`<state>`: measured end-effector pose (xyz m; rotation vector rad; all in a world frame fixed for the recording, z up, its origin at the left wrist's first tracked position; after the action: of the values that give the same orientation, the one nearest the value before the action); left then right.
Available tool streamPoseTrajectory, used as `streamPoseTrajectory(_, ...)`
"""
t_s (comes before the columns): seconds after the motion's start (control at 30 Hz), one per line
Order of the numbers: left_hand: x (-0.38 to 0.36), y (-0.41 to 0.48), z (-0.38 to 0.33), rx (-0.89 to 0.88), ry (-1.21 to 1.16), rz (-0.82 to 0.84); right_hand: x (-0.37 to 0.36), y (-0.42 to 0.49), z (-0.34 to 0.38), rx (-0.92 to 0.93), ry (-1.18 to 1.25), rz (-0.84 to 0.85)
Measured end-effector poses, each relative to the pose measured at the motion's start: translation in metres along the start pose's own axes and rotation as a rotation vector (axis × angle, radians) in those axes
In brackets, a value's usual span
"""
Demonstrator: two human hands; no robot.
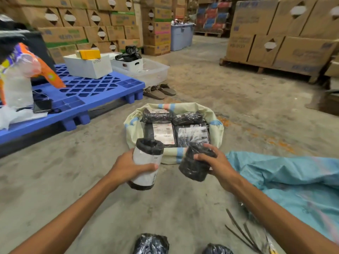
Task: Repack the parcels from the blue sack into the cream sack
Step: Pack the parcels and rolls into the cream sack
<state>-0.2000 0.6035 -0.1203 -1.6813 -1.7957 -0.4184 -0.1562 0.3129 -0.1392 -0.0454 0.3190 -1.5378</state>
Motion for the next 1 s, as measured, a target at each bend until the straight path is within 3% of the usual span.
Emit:
streamPoseTrajectory(0.27,-0.028,0.158,-0.085,-0.187,0.409,-0.347,-0.025,0.155,0.067,0.295,-0.410,-0.122)
streamPoseTrajectory(0.43,-0.059,0.209,-0.068,-0.168,0.844,-0.416,-0.023,0.191,0.033,0.345,-0.770,-0.045)
streamPoseTrajectory(0.53,-0.073,0.215,-0.069,-0.304,1.164,-0.282,-0.016,0.190,0.004,0.349,-1.062,0.116)
streamPoseTrajectory(0.63,-0.074,0.211,-0.067,-0.327,1.449,-0.083,-0.018,0.184,-0.011,0.353,-1.411,0.260)
streamPoseTrajectory(0.77,-0.076,0.204,-0.042,-0.424,1.480,-0.091,-0.025,0.175,-0.014,0.348,-1.572,0.308)
streamPoseTrajectory(0.9,-0.089,0.188,-0.024,-0.452,1.541,0.184,-0.029,0.166,-0.020,0.267,-1.691,0.449)
streamPoseTrajectory(1.0,-0.096,0.183,-0.018,-0.402,1.531,0.171,-0.028,0.158,-0.038,0.232,-1.733,0.477)
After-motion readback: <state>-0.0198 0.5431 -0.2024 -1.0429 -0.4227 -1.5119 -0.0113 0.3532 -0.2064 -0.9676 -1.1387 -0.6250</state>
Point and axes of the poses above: each hand's wrist, its own y-axis towards the middle knuckle, its own x-axis out of the back of the hand, z = x × y, the point moved 1 cm from there along y, towards the middle knuckle, and after that the axes turned 11 degrees about y, right-handed, at the moved point
